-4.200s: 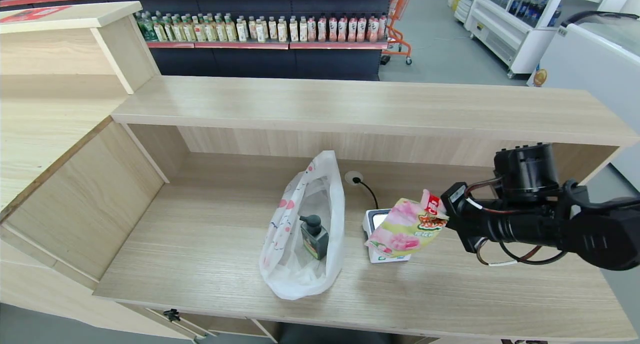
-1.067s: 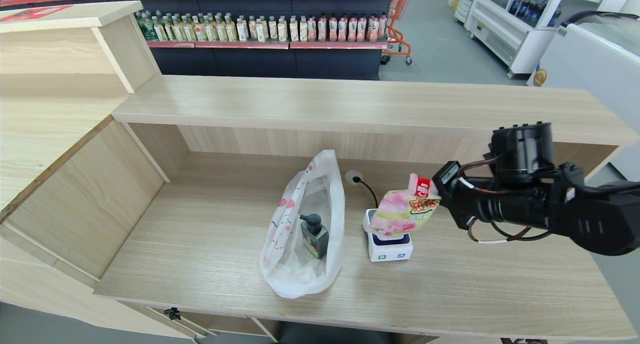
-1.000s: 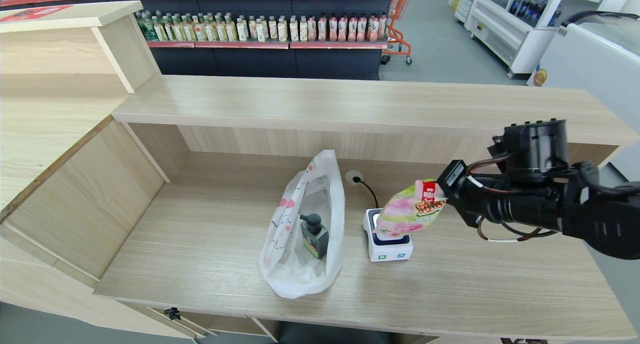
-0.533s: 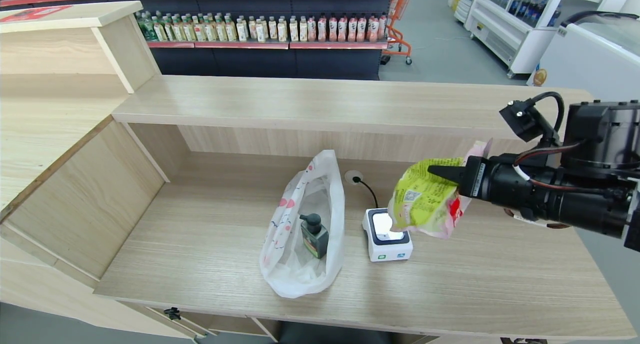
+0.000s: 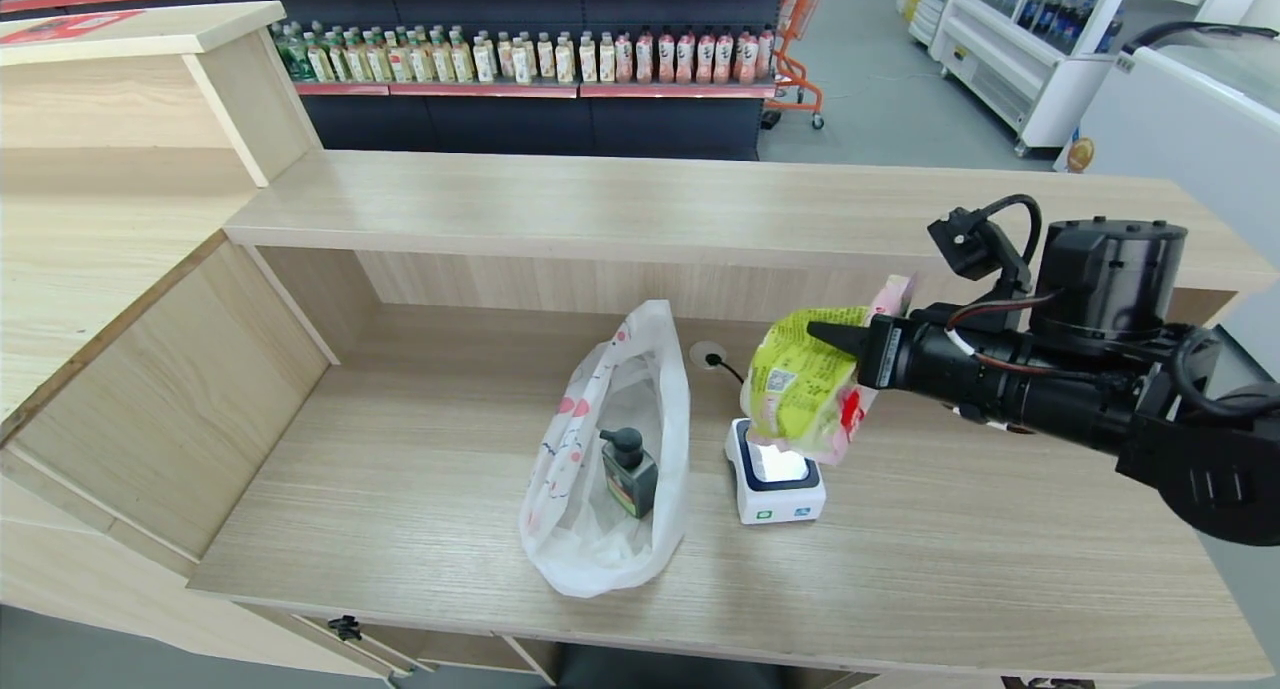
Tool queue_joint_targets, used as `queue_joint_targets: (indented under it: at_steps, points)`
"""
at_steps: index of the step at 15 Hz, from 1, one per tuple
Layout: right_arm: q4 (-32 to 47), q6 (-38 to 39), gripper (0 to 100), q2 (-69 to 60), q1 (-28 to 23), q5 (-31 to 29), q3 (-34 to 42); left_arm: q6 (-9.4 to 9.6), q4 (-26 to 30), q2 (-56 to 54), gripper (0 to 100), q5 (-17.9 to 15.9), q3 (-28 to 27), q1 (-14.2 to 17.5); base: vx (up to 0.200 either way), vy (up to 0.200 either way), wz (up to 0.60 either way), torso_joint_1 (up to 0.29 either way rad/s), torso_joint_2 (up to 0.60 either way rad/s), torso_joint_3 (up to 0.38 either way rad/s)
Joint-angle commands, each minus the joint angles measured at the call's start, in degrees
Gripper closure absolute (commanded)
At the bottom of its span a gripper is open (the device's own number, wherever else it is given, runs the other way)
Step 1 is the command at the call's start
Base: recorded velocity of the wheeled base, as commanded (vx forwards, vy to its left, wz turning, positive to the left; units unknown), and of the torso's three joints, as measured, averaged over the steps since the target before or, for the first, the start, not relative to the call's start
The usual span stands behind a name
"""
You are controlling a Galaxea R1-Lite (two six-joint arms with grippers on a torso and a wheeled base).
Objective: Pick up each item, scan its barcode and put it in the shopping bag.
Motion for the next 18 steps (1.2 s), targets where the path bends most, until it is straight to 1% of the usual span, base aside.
queue_joint_targets:
  at_steps: [1, 3, 9, 11, 14, 18]
  points:
    - [-0.4, 0.3, 100, 1.2, 0.1, 0.3, -0.3, -0.14, 0.0, 0.0, 0, 0.0, 0.0, 0.0, 0.000, 0.000, 0.00, 0.000, 0.00, 0.000]
    - [-0.7, 0.5, 100, 0.8, 0.1, 0.3, -0.2, -0.06, 0.0, 0.0, 0, 0.0, 0.0, 0.0, 0.000, 0.000, 0.00, 0.000, 0.00, 0.000]
    - [-1.6, 0.4, 100, 1.0, 0.0, 0.2, -3.7, 0.03, 0.0, 0.0, 0, 0.0, 0.0, 0.0, 0.000, 0.200, 0.00, 0.004, 0.00, 0.003]
    - [-1.6, 0.5, 100, 1.6, 0.0, 0.3, -4.4, -0.06, 0.0, 0.1, 0, 0.0, 0.0, 0.0, 0.000, 0.000, 0.00, 0.000, 0.00, 0.000]
    - [-1.7, 1.4, 100, 5.2, -0.2, 0.3, -7.5, -0.06, 0.0, 0.1, 0, 0.0, 0.0, 0.0, 0.000, 0.000, 0.00, 0.000, 0.00, 0.000]
    - [-5.5, 5.7, 100, 13.3, -0.5, 1.2, -12.2, -0.06, 0.0, 0.1, 0, 0.0, 0.0, 0.0, 0.000, 0.000, 0.00, 0.000, 0.00, 0.000]
